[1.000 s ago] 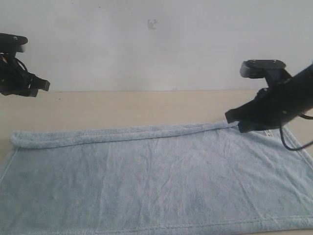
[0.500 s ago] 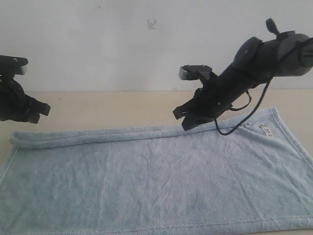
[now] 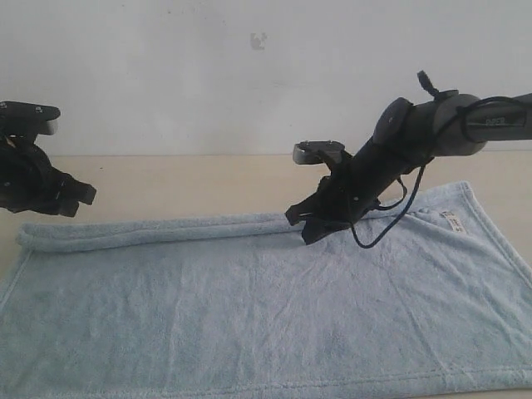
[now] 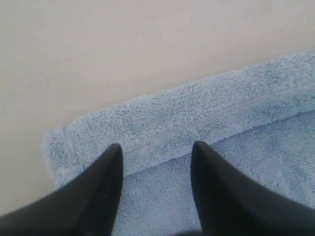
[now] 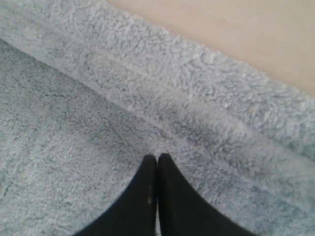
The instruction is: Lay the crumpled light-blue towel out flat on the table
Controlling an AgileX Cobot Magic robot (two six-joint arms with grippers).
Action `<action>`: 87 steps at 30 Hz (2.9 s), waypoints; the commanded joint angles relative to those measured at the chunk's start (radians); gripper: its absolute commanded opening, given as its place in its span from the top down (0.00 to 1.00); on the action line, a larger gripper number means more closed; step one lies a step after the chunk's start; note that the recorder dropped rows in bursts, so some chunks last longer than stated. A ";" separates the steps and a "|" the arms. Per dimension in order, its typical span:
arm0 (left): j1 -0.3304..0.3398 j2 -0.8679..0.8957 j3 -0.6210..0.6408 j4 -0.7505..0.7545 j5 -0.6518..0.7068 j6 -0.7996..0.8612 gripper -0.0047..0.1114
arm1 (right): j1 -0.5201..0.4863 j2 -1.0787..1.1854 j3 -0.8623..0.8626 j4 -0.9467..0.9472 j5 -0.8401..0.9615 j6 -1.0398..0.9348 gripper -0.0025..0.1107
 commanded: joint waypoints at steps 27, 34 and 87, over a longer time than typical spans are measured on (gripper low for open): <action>-0.004 0.023 0.130 -0.282 -0.009 0.405 0.57 | -0.050 0.124 -0.552 0.119 0.171 0.020 0.98; -0.004 0.129 0.128 -0.283 -0.192 0.388 0.76 | -0.050 0.106 -0.552 0.178 0.248 -0.015 0.98; 0.019 0.212 -0.154 0.031 0.308 0.218 0.81 | -0.048 0.085 -0.552 0.291 0.346 -0.065 0.98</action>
